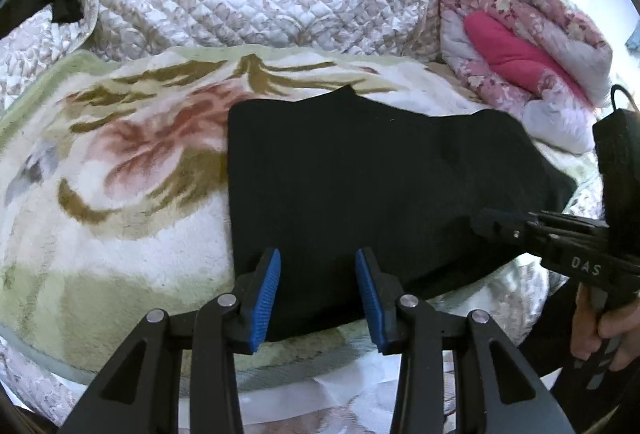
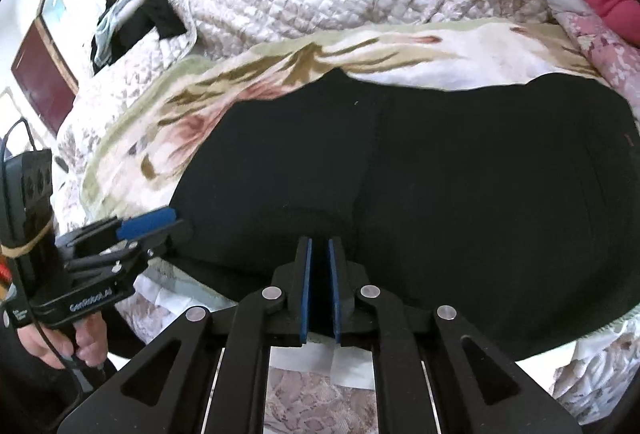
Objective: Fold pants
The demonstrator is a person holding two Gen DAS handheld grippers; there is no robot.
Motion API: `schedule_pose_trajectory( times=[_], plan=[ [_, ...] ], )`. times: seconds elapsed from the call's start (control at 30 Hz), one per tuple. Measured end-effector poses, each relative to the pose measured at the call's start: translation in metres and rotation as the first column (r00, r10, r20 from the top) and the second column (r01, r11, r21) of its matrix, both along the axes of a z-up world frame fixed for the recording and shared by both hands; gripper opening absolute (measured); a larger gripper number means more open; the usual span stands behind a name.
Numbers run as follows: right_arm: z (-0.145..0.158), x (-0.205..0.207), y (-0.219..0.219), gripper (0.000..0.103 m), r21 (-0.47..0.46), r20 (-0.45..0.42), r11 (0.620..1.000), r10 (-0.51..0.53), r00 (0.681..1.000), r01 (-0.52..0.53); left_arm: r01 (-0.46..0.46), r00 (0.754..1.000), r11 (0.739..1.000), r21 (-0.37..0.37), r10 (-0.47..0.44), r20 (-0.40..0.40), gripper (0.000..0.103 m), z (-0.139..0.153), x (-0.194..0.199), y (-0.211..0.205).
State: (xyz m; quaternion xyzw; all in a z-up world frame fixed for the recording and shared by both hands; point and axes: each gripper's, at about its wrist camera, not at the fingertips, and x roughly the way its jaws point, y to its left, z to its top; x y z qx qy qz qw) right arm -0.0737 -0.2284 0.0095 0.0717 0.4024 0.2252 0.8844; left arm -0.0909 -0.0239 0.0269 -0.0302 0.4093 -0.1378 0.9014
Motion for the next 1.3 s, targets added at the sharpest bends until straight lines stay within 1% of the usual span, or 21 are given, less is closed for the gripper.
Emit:
schedule_pose_trajectory(
  times=[0.07, 0.1, 0.17, 0.2, 0.23, 0.27, 0.37, 0.47, 0.53, 0.57, 0.6, 0.63, 0.7, 0.73, 0.8, 0.87, 0.93, 1.0, 1.07, 1.17, 1.3],
  plan=[
    [0.004, -0.001, -0.001, 0.01, 0.013, 0.022, 1.0, 0.004, 1.0, -0.004, -0.004, 1.0, 1.0, -0.008, 0.004, 0.0, 0.042, 0.001, 0.001, 0.001],
    [0.003, 0.0, -0.002, 0.011, 0.009, 0.017, 1.0, 0.0, 1.0, 0.0, -0.005, 1.0, 1.0, -0.011, 0.005, -0.003, 0.042, 0.001, 0.001, 0.002],
    [-0.006, 0.005, -0.001, 0.013, -0.013, -0.029, 1.0, -0.012, 1.0, 0.011, -0.007, 1.0, 1.0, -0.012, 0.007, -0.007, 0.042, 0.0, 0.002, 0.001],
    [-0.011, 0.008, -0.003, 0.013, -0.004, -0.052, 1.0, -0.009, 0.999, 0.009, -0.004, 1.0, 1.0, -0.002, 0.004, -0.009, 0.042, -0.001, 0.002, 0.0],
    [-0.011, 0.008, -0.006, 0.013, 0.018, -0.052, 1.0, -0.013, 0.999, 0.014, 0.0, 1.0, 1.0, 0.009, 0.0, -0.008, 0.042, -0.002, 0.002, -0.002],
    [-0.008, 0.009, -0.007, 0.013, 0.019, -0.06, 1.0, -0.019, 0.998, 0.02, 0.004, 1.0, 1.0, 0.022, -0.004, -0.003, 0.042, -0.002, 0.001, -0.003],
    [-0.001, 0.003, -0.006, 0.014, -0.032, -0.01, 0.998, -0.045, 0.999, 0.045, 0.007, 1.0, 1.0, 0.016, -0.007, 0.005, 0.042, 0.002, 0.0, -0.003],
    [0.006, -0.004, -0.012, 0.014, 0.001, 0.021, 0.999, -0.051, 0.999, 0.051, -0.003, 1.0, 1.0, -0.008, 0.003, 0.023, 0.042, 0.008, -0.001, 0.002],
    [-0.002, -0.001, -0.014, 0.014, -0.025, -0.005, 0.998, -0.063, 0.998, 0.063, -0.005, 0.999, 1.0, -0.012, 0.006, 0.037, 0.042, 0.01, 0.0, 0.003],
    [-0.009, 0.002, -0.017, 0.014, -0.034, -0.039, 0.997, -0.067, 0.997, 0.066, -0.004, 1.0, 1.0, -0.006, 0.004, 0.031, 0.042, 0.009, 0.001, 0.003],
    [-0.009, 0.002, -0.022, 0.014, 0.008, -0.039, 0.998, -0.067, 0.997, 0.068, 0.0, 1.0, 1.0, 0.004, 0.0, 0.014, 0.042, 0.006, 0.003, 0.001],
    [-0.008, 0.003, -0.026, 0.014, 0.027, -0.044, 0.996, -0.079, 0.996, 0.08, 0.007, 1.0, 1.0, 0.019, -0.007, -0.008, 0.042, 0.0, 0.005, -0.001],
    [-0.003, 0.003, -0.036, 0.014, 0.01, -0.017, 0.992, -0.128, 0.992, 0.128, 0.014, 1.0, 0.998, 0.059, -0.015, 0.012, 0.042, -0.001, 0.002, -0.006],
    [-0.001, 0.003, -0.042, 0.019, 0.006, -0.009, 0.987, -0.159, 0.987, 0.159, 0.023, 1.0, 0.997, 0.072, -0.025, 0.017, 0.042, 0.0, 0.001, -0.008],
    [0.002, 0.003, -0.06, 0.031, 0.05, -0.021, 0.974, -0.218, 0.976, 0.219, 0.027, 0.999, 0.998, 0.057, -0.028, 0.016, 0.042, 0.003, 0.001, -0.009],
    [0.008, 0.001, -0.079, 0.055, 0.087, -0.006, 0.953, -0.289, 0.957, 0.289, 0.025, 1.0, 0.999, 0.048, -0.025, 0.012, 0.042, 0.004, 0.003, -0.008],
    [0.014, -0.003, -0.092, 0.058, 0.116, 0.011, 0.933, -0.344, 0.939, 0.341, 0.024, 1.0, 0.999, 0.048, -0.025, 0.019, 0.042, 0.007, 0.005, -0.009],
    [0.017, -0.009, -0.111, 0.058, 0.153, 0.015, 0.899, -0.416, 0.909, 0.41, 0.025, 0.999, 0.999, 0.046, -0.025, 0.02, 0.042, 0.009, 0.007, -0.011],
    [0.017, -0.016, -0.129, 0.058, 0.197, -0.005, 0.861, -0.477, 0.879, 0.469, 0.028, 0.999, 0.999, 0.043, -0.029, 0.021, 0.042, 0.01, 0.009, -0.013],
    [0.014, -0.024, -0.142, 0.058, 0.231, -0.037, 0.832, -0.51, 0.859, 0.504, 0.039, 0.999, 0.998, 0.045, -0.04, 0.025, 0.042, 0.012, 0.011, -0.018],
    [0.004, -0.033, -0.146, 0.058, 0.263, -0.096, 0.81, -0.519, 0.849, 0.525, 0.064, 0.998, 0.997, 0.044, -0.065, 0.023, 0.042, 0.014, 0.015, -0.026]
  ],
)
